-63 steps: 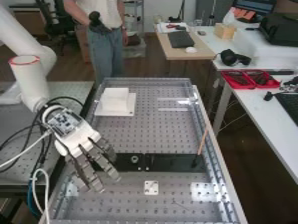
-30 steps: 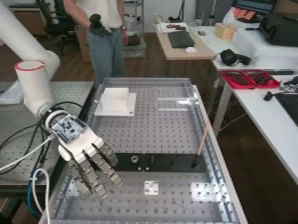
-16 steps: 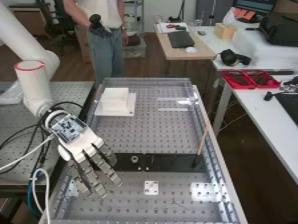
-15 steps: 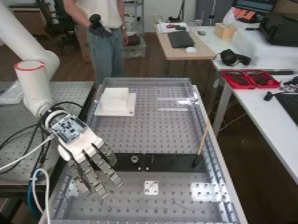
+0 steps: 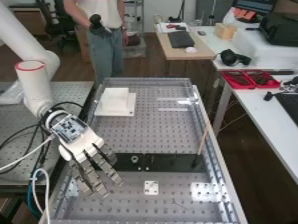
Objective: Grab the larger nut and place it in the white container
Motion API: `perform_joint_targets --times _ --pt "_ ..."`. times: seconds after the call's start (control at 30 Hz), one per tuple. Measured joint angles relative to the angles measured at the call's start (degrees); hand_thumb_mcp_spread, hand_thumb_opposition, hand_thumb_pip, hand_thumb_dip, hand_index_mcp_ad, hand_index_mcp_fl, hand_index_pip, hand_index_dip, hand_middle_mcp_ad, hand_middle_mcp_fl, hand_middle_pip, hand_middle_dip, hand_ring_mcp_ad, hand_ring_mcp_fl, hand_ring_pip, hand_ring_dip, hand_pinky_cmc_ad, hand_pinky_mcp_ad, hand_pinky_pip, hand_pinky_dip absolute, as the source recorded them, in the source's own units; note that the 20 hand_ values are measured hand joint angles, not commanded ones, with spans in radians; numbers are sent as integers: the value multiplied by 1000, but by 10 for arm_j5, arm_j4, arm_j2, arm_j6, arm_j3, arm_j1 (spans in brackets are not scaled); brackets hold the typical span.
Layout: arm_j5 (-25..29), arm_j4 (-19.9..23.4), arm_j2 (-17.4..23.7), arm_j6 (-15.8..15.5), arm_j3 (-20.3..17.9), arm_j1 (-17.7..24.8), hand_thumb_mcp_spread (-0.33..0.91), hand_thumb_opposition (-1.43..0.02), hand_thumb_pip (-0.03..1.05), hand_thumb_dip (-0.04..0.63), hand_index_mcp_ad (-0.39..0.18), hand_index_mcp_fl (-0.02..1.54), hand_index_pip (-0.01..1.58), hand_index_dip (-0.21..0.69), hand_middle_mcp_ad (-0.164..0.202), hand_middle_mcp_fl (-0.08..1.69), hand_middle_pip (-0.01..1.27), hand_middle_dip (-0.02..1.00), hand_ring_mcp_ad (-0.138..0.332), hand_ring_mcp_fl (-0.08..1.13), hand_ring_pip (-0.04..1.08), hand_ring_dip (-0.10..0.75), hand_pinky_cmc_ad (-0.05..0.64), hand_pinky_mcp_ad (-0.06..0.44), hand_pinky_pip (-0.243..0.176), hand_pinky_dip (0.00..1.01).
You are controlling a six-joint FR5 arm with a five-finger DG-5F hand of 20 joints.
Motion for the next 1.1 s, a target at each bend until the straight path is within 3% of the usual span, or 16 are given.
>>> perform_joint_targets --times 0.83,1.1 --pt "-6 -4 -4 -1 5 -1 314 -894 766 236 -94 122 1552 110 68 9 136 218 176 5 164 120 375 312 -105 625" --pt "-5 13 -3 -18 2 -1 311 -894 763 236 -91 234 1546 106 68 9 136 218 176 5 164 120 374 312 -105 625"
